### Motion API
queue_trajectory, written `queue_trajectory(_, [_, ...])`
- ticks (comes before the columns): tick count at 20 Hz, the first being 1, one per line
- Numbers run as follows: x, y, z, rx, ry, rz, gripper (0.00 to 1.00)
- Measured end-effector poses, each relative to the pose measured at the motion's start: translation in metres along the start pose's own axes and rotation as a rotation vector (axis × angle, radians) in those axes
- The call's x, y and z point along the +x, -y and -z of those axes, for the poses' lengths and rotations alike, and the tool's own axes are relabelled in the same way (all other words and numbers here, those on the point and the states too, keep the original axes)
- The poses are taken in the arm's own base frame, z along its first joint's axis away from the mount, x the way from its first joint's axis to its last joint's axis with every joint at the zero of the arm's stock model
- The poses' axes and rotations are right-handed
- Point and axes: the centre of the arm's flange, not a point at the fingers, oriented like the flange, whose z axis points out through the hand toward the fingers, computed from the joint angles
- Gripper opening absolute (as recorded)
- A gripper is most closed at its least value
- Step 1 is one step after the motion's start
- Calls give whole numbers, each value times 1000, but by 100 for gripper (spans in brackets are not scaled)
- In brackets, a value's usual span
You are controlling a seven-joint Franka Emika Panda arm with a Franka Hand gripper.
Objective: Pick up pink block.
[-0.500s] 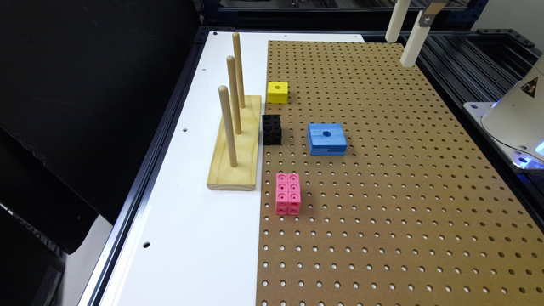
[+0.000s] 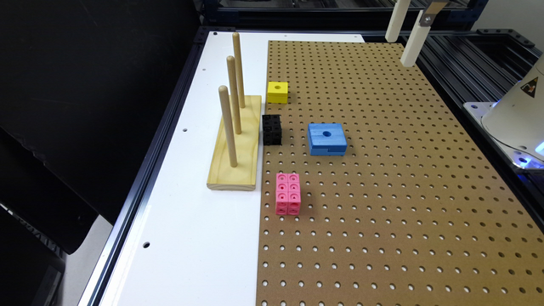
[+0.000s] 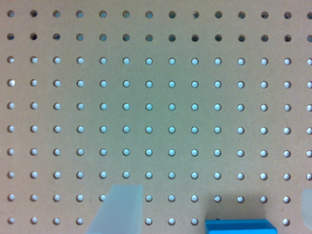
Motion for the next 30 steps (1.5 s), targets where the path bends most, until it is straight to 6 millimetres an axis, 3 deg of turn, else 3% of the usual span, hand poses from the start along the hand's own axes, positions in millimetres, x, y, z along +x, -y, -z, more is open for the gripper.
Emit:
queue_trajectory(15, [-18,29,6,28,-20,24,100])
queue_trajectory(30, [-8,113,3,24,-12,28,100])
